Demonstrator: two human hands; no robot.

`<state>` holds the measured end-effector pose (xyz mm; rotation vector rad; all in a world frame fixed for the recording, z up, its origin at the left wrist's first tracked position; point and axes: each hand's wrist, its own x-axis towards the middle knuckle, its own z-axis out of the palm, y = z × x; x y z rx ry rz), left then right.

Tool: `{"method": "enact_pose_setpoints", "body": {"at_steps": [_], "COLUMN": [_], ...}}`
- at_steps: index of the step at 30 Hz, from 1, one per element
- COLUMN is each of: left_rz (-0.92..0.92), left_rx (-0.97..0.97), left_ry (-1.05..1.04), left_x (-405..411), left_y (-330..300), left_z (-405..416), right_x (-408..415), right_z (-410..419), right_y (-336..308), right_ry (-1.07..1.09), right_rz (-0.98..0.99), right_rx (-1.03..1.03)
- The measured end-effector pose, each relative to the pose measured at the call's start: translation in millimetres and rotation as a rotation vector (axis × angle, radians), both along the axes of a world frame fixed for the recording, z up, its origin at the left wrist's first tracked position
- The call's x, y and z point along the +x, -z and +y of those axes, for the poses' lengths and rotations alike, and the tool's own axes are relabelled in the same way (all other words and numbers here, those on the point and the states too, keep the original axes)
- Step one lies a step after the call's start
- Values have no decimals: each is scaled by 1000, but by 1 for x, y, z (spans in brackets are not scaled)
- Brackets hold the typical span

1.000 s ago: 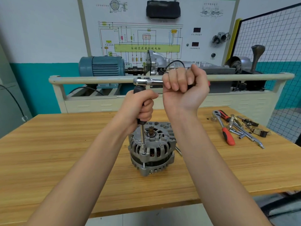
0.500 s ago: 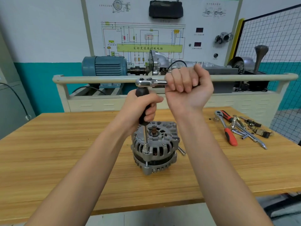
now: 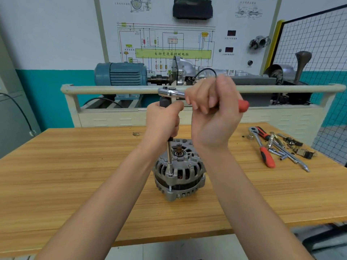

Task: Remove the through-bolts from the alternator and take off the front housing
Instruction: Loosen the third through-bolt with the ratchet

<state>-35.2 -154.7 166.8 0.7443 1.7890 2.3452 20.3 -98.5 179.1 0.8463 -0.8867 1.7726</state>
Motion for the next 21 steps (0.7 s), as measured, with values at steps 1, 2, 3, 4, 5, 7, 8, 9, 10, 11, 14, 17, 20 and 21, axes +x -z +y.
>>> {"method": "enact_pose_setpoints", "body": {"at_steps": [1,2,3,4,5,7,8,9,10,11,14,17,20,21], "left_rz": [4,10,14,17,22,37,54,74,89,95,110,63,7,2], "left_rx": [3,5,9,13,15,1,-9,-16,-20,-26,-87,-134,-105,-90], "left_ry": [-28,-52,-65,-61,-45,-1,31,74,134,212,423,455,352,293], "left_x": [1,2,2,1,0,-3,-4,-6,-7,-7,-6,-7,-8,-8], "left_y": [0,1,2,2,3,3,3,3,3,3,-1,-3,-2,-2], "left_z": [1,1,1,1,0,-5,-8,-11,-14,-16,-18,-16,-10,-8], "right_x": [1,1,1,0,-1,-3,-4,-7,-10,-14,-26,-28,-17,-13], "right_z": [-6,-10,-13,-13,-11,0,8,17,25,32,45,46,39,35], "right_y": [3,4,5,4,3,-3,-6,-9,-11,-13,-14,-13,-11,-9], "right_ry": [109,185,223,220,174,-27,-157,-293,-431,-566,-825,-778,-593,-512], "right_rz": [42,68,82,89,91,50,-4,-69,-134,-185,-249,-247,-210,-191], "right_rx": [55,97,119,120,102,37,-15,-84,-166,-255,-472,-531,-451,-398]}}
